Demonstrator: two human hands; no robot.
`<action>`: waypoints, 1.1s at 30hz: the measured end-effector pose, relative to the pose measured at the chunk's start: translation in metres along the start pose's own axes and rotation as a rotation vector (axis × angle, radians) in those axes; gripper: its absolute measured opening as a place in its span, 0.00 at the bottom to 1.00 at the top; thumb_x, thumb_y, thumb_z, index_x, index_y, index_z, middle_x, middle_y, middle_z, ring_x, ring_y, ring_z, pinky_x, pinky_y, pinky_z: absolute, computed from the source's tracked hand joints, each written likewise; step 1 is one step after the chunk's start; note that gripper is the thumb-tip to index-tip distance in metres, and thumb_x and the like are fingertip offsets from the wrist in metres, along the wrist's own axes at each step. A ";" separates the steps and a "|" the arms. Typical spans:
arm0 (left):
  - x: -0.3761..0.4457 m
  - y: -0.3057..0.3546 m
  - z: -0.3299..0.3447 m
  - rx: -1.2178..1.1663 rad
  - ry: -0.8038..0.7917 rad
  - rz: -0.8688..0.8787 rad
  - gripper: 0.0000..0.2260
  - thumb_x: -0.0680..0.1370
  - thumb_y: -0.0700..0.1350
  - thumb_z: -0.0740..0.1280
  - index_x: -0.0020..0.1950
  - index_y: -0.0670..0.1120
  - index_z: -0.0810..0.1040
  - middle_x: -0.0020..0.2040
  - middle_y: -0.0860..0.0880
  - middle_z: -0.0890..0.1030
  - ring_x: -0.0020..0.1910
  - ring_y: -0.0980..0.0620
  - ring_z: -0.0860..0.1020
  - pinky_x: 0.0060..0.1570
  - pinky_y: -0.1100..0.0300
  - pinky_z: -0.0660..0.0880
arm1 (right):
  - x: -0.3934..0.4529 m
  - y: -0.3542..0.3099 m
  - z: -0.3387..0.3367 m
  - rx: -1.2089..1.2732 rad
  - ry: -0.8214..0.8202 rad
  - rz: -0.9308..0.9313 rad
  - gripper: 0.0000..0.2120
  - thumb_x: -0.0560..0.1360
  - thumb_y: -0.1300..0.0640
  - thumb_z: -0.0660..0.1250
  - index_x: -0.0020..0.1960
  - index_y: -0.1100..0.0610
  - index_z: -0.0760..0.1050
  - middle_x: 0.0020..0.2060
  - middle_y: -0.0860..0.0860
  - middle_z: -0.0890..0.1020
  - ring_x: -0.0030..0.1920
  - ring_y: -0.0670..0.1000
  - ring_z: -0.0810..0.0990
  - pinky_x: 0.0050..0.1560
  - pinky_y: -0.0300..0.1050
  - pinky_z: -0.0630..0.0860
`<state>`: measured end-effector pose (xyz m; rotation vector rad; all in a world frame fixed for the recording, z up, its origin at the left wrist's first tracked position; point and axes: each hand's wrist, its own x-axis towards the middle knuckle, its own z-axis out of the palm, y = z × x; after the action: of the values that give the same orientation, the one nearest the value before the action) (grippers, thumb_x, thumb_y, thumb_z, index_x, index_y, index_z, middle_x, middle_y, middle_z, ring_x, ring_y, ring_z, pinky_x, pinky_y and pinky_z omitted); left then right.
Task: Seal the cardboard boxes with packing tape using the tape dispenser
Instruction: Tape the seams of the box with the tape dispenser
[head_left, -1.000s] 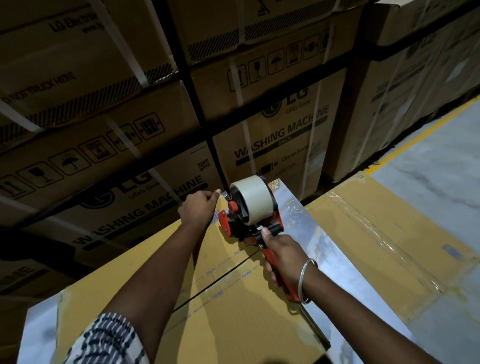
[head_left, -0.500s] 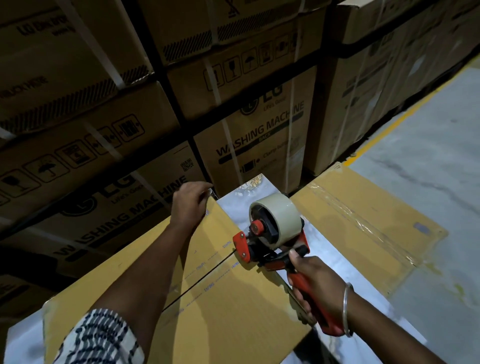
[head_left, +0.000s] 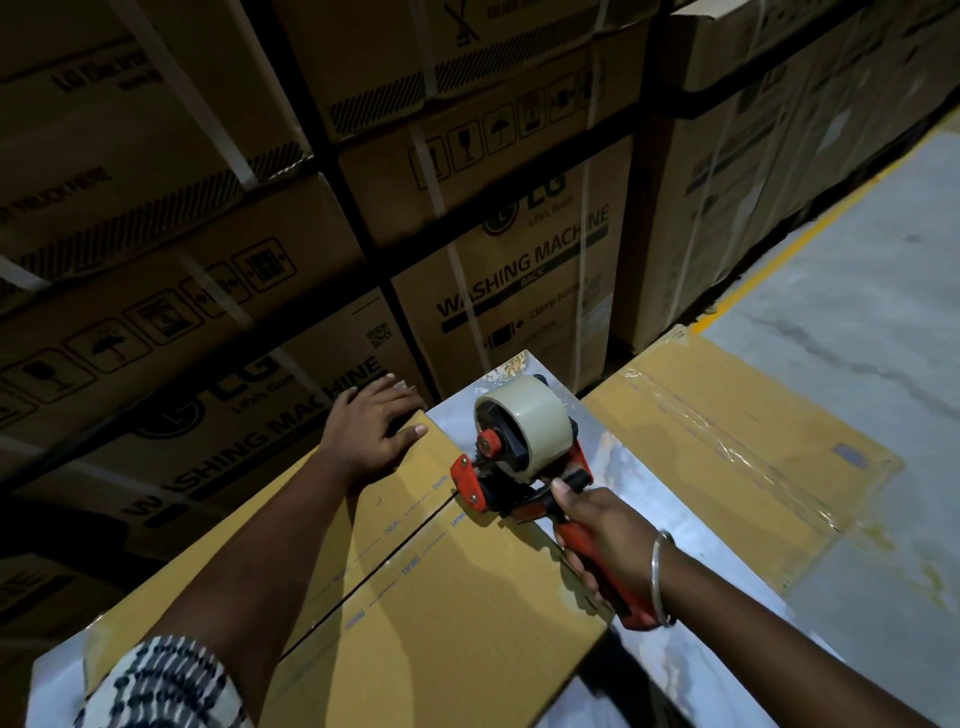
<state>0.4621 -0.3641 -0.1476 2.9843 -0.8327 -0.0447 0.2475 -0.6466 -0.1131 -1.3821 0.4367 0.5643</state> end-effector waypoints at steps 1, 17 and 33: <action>-0.004 -0.002 0.000 -0.016 -0.015 -0.064 0.30 0.76 0.70 0.48 0.71 0.59 0.72 0.75 0.57 0.69 0.79 0.51 0.56 0.72 0.39 0.54 | 0.006 -0.004 0.001 -0.028 -0.007 -0.008 0.28 0.82 0.37 0.58 0.34 0.58 0.68 0.24 0.56 0.68 0.21 0.52 0.63 0.26 0.39 0.61; -0.009 0.018 -0.017 -0.108 -0.109 -0.326 0.29 0.82 0.52 0.63 0.78 0.67 0.53 0.78 0.56 0.64 0.80 0.50 0.53 0.74 0.36 0.39 | -0.041 0.021 -0.038 -0.076 -0.049 -0.014 0.29 0.80 0.37 0.60 0.29 0.57 0.65 0.24 0.55 0.62 0.23 0.52 0.59 0.26 0.42 0.56; -0.043 0.074 -0.009 -0.089 -0.156 0.162 0.24 0.79 0.69 0.50 0.60 0.60 0.80 0.62 0.61 0.80 0.74 0.54 0.67 0.72 0.39 0.51 | -0.040 0.021 -0.034 -0.102 -0.067 -0.017 0.30 0.81 0.38 0.59 0.38 0.64 0.68 0.23 0.55 0.64 0.21 0.52 0.60 0.25 0.42 0.57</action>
<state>0.3874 -0.4051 -0.1341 2.8480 -1.0556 -0.3038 0.2041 -0.6828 -0.1109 -1.4583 0.3462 0.6244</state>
